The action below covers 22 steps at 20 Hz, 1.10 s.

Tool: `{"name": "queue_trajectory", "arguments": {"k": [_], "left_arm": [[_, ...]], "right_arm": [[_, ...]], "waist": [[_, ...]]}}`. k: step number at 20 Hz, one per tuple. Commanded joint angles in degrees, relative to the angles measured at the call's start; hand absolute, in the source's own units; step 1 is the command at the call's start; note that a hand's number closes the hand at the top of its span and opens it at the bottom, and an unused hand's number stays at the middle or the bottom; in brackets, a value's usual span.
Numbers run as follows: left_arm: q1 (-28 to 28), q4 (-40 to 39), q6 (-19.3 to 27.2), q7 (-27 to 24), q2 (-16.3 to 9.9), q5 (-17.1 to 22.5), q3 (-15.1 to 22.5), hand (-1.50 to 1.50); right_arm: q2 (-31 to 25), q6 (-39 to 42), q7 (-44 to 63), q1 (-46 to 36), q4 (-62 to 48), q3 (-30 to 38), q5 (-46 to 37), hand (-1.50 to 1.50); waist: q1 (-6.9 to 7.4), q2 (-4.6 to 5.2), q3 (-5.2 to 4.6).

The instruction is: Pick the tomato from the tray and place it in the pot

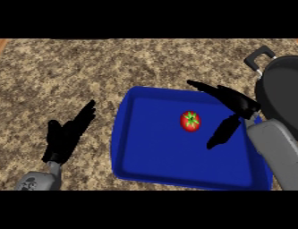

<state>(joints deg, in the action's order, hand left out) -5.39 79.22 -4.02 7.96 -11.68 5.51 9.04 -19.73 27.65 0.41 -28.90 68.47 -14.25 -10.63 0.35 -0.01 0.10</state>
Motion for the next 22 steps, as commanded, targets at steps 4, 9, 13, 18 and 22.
{"name": "queue_trajectory", "arguments": {"k": [4, 9, 13, 18, 22], "left_arm": [[-0.5, 2.3, -1.9, 3.8, -1.5, 0.7, -2.5, 0.0], [1.0, -0.1, -4.7, 0.0, -2.8, 1.0, -3.8, 0.0], [-0.5, -3.1, -2.7, -1.2, 0.9, -1.5, -2.3, 0.0], [-1.9, -2.9, -2.6, 0.4, 1.3, -1.4, -3.2, 0.0], [1.7, 0.7, -4.0, 0.2, 0.7, -1.7, -1.5, 0.0]], "right_arm": [[2.8, 4.3, -6.9, -1.3, -8.0, 4.0, 1.6, -1.5], [5.2, 5.6, -13.3, -2.6, -15.6, 6.4, 3.3, -1.5], [7.6, 6.9, -12.2, -1.9, -18.2, 7.3, 4.1, -1.5], [8.5, 7.4, -12.2, -0.2, -18.9, 8.3, 4.7, -1.5], [8.6, 8.3, -17.5, -0.7, -26.9, 8.1, 3.3, -1.5]], "waist": [[-0.05, 0.03, -0.09], [0.45, 0.14, -0.07], [0.11, 0.16, -0.08], [-0.2, 0.07, -0.1], [0.8, 0.25, -0.03]]}}
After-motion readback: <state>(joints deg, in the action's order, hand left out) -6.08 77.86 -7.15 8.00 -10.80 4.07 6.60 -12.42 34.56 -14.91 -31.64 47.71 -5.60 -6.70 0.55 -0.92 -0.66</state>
